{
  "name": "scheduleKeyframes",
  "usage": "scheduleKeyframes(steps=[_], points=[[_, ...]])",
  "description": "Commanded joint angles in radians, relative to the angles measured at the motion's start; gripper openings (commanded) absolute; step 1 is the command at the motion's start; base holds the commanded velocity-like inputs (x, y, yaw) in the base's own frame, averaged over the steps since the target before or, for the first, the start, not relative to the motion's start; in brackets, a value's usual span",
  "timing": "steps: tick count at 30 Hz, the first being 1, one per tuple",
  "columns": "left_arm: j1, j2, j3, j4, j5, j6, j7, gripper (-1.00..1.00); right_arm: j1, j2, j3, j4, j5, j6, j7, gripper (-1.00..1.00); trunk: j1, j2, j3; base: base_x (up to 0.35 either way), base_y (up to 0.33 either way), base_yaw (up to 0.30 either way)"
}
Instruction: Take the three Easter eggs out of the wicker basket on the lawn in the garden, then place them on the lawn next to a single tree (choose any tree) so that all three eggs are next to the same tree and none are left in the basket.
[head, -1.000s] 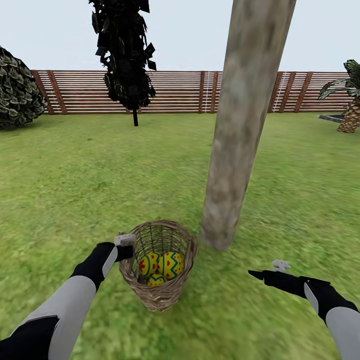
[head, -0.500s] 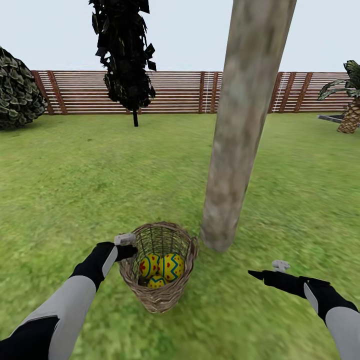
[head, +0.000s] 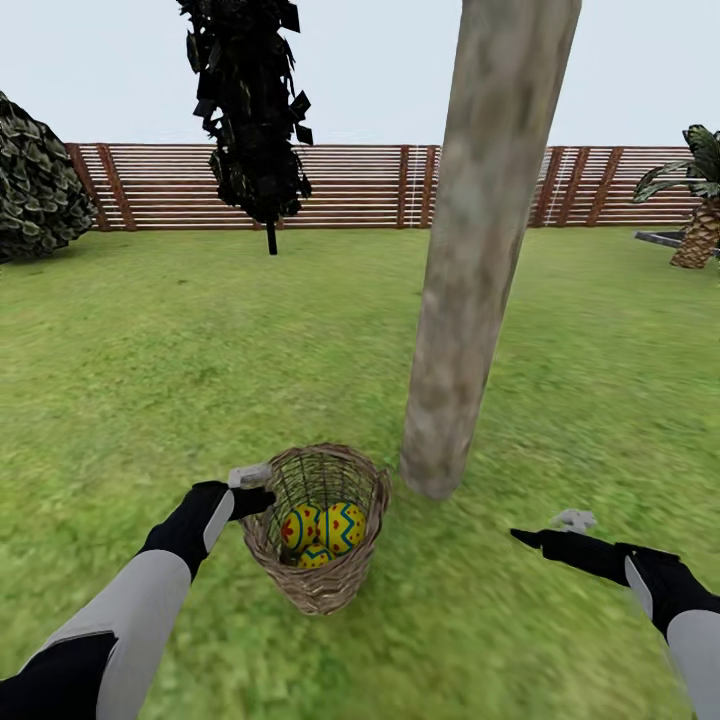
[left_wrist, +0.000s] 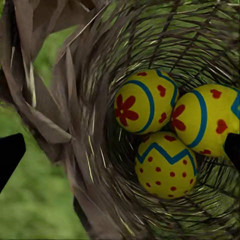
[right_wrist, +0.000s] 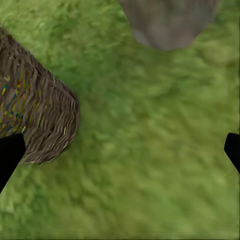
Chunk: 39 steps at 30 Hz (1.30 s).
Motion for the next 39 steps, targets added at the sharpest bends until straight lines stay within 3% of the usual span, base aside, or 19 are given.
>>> scheduleKeyframes(steps=[1,3,5,9,11,13,17,18,19,20,21,24,26,27,28,32,35,37,39], points=[[0.000,-0.001,0.010,-0.027,0.003,0.012,-0.016,1.00,0.000,-0.003,-0.014,-0.030,0.007,0.010,0.006,1.00,-0.005,0.007,0.002,-0.332,0.000,0.000],[0.000,-0.002,0.025,-0.070,0.003,0.071,-0.048,1.00,-0.001,-0.005,-0.086,-0.055,0.009,0.041,0.009,1.00,-0.012,0.021,0.008,-0.180,0.000,0.000],[0.000,0.000,0.027,-0.133,0.003,0.117,-0.062,1.00,0.000,-0.003,-0.110,-0.081,0.011,0.089,0.010,1.00,-0.012,0.021,0.008,-0.028,0.000,0.000],[0.000,0.020,0.036,-0.251,0.003,0.140,-0.064,1.00,-0.001,-0.002,-0.114,-0.123,0.009,0.103,0.010,1.00,-0.012,0.021,0.008,-0.002,0.000,0.000],[0.000,0.029,0.059,-0.348,0.003,0.209,-0.064,1.00,-0.001,-0.002,-0.114,-0.123,0.009,0.103,0.010,1.00,-0.012,0.021,0.008,0.000,0.000,0.000],[0.005,0.033,0.106,-0.500,0.003,0.313,-0.065,1.00,-0.001,-0.004,-0.115,-0.128,0.009,0.105,0.011,1.00,-0.012,0.021,0.008,0.000,0.000,0.000],[0.007,0.032,0.119,-0.598,0.011,0.401,-0.072,1.00,-0.001,0.002,-0.115,-0.241,0.016,0.198,0.009,1.00,-0.012,0.021,0.008,0.000,0.000,0.000],[0.009,0.032,0.120,-0.602,0.089,0.429,-0.134,1.00,0.003,0.007,-0.114,-0.366,0.023,0.284,0.008,1.00,-0.012,0.021,0.008,0.000,0.000,0.000],[0.009,0.032,0.120,-0.603,0.114,0.431,-0.151,1.00,0.003,0.008,-0.112,-0.383,0.023,0.302,0.008,1.00,-0.012,0.021,0.008,0.000,0.000,0.000],[0.016,0.029,0.119,-0.601,0.199,0.435,-0.190,1.00,0.004,0.011,-0.098,-0.458,0.026,0.350,0.007,1.00,-0.012,0.021,0.008,0.000,0.000,0.000],[0.026,0.024,0.118,-0.598,0.223,0.435,-0.195,1.00,0.004,0.011,-0.080,-0.494,0.026,0.357,0.007,1.00,-0.012,0.021,0.008,0.000,0.000,0.000],[0.035,0.019,0.118,-0.600,0.248,0.436,-0.199,1.00,0.004,0.016,-0.052,-0.619,0.025,0.427,0.007,1.00,-0.012,0.021,0.009,0.000,0.000,0.018],[0.038,0.018,0.118,-0.597,0.266,0.437,-0.201,1.00,0.004,0.026,-0.044,-0.743,0.026,0.547,0.002,1.00,-0.012,0.021,0.009,0.000,0.000,0.142],[0.040,0.013,0.118,-0.593,0.301,0.437,-0.201,1.00,0.004,0.047,-0.039,-0.856,0.026,0.650,0.000,1.00,-0.012,0.021,0.010,0.000,0.000,0.225],[0.041,0.007,0.117,-0.592,0.319,0.437,-0.201,1.00,0.004,0.056,-0.037,-0.894,0.025,0.674,0.001,1.00,-0.012,0.021,0.011,0.000,0.000,0.242],[0.041,-0.010,0.114,-0.592,0.352,0.437,-0.201,1.00,0.016,0.088,-0.018,-0.924,0.036,0.705,0.001,1.00,-0.012,0.021,0.012,0.000,0.000,0.269],[0.042,-0.013,0.114,-0.592,0.358,0.438,-0.202,1.00,0.024,0.106,0.018,-0.922,0.039,0.708,0.001,1.00,-0.012,0.021,0.012,0.000,0.000,0.290],[0.044,-0.022,0.113,-0.592,0.360,0.437,-0.202,1.00,0.035,0.140,0.050,-0.922,0.042,0.709,0.000,1.00,-0.012,0.021,0.012,0.000,0.000,0.294],[0.044,-0.026,0.113,-0.592,0.359,0.437,-0.201,1.00,0.037,0.144,0.053,-0.922,0.042,0.708,-0.001,1.00,-0.012,0.021,0.012,0.000,0.000,0.294]])
